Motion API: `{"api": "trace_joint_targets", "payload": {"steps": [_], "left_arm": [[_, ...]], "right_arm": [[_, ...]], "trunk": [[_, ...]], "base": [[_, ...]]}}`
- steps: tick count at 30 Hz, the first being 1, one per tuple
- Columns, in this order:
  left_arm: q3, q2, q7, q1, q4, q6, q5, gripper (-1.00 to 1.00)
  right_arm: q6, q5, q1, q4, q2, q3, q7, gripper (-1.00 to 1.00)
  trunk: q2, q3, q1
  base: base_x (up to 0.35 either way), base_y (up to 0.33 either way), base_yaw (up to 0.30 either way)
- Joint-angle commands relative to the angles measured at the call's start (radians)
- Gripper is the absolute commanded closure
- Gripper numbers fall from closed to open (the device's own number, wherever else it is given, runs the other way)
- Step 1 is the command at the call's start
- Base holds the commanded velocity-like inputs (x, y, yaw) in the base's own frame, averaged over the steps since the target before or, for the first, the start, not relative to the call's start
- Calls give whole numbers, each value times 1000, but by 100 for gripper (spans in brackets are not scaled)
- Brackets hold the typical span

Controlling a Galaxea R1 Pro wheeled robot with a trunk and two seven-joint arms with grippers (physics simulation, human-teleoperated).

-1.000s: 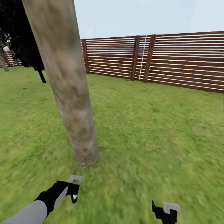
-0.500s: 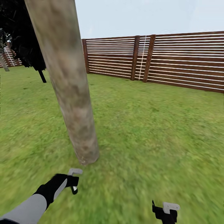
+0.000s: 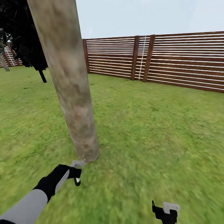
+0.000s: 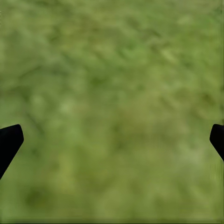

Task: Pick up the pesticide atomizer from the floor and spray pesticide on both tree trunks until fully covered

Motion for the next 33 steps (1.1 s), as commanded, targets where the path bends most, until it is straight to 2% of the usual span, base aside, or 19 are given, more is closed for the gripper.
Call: {"api": "trace_joint_targets", "payload": {"steps": [1, 3, 6, 8, 9, 10, 13, 14, 16, 17, 18, 19, 20, 23, 25, 27, 28, 31, 33], "left_arm": [[1, -2, 0, 0, -16, 1, -5, 100], [5, 8, 0, 0, -27, 1, -5, 100], [7, 65, -1, -8, -31, 4, 2, 100], [5, 75, -1, -11, -31, 6, 4, 100], [4, 70, -1, -12, -34, 23, 2, 100], [3, 51, -1, -13, -54, 59, 3, 100], [0, 4, 0, -13, -118, 107, -3, 100], [2, -2, -1, -13, -139, 122, -3, 100], [6, 18, -1, -14, -151, 143, 0, 100], [12, 44, -1, -14, -152, 146, 2, 100], [26, 72, -4, -15, -153, 147, 4, 100], [58, 98, -9, -15, -154, 151, 6, 100], [68, 99, -10, -14, -155, 158, 5, 100], [74, 73, -10, -13, -179, 185, 1, 100], [73, 6, -7, -13, -239, 260, -6, 100], [77, 2, -6, -13, -273, 289, -8, 100], [80, 8, -6, -14, -281, 296, -9, 100], [84, 87, -9, -15, -289, 303, -3, 100], [84, 115, -11, -25, -291, 304, 3, 100]], "right_arm": [[0, 0, 0, 0, 0, 0, 0, -100], [0, 0, 0, 0, 0, 0, 0, -100], [0, 0, 0, 0, 0, 0, 0, -100], [0, 0, 0, 0, 0, 0, 0, -100], [0, 1, 0, 0, 0, 0, 0, -100], [0, 1, 0, 0, 0, 0, 0, -100], [0, 1, 0, 0, 0, 0, 0, -100], [0, 0, 0, 0, 0, 0, 0, -100], [0, 0, 0, 0, 0, 0, 0, -100], [0, 0, 0, 0, 0, 0, 0, -100], [0, 0, 0, 0, 0, 0, 0, -100], [0, 1, 0, 0, 0, 0, 0, -100], [0, 1, 0, 0, 0, 0, 0, -100], [0, 1, 0, 0, 0, 0, 0, -100], [0, 1, 0, 0, 0, 0, 0, -100], [0, 1, 0, 0, 0, 0, 0, -100], [0, 1, 0, 0, 0, 0, 0, -100], [0, 1, 0, 0, 0, 0, 0, -100], [0, 1, 0, 0, 0, 0, 0, -100]], "trunk": [[0, 0, 0], [0, 0, 0], [0, 0, 0], [0, 0, 0], [0, 0, 0], [0, 0, 0], [0, 0, 0], [0, 0, 0], [0, 0, 0], [0, 0, 0], [0, 0, 0], [0, 0, 0], [0, 0, 0], [0, 0, 0], [0, 0, 0], [0, 0, 0], [0, 0, 0], [0, 0, 0], [0, 0, 0]], "base": [[-195, 0, 0], [-286, 0, 0], [-232, 0, 0], [-48, 0, 0], [-13, 0, 0], [-5, 0, 0], [-2, 0, 0], [0, 0, 0], [0, 0, 0], [0, 0, 0], [0, 0, 0], [0, 0, 0], [0, 0, 0], [0, 0, 0], [0, 0, 0], [0, 0, 0], [0, 0, 0], [0, 0, 0], [0, 0, 0]]}}
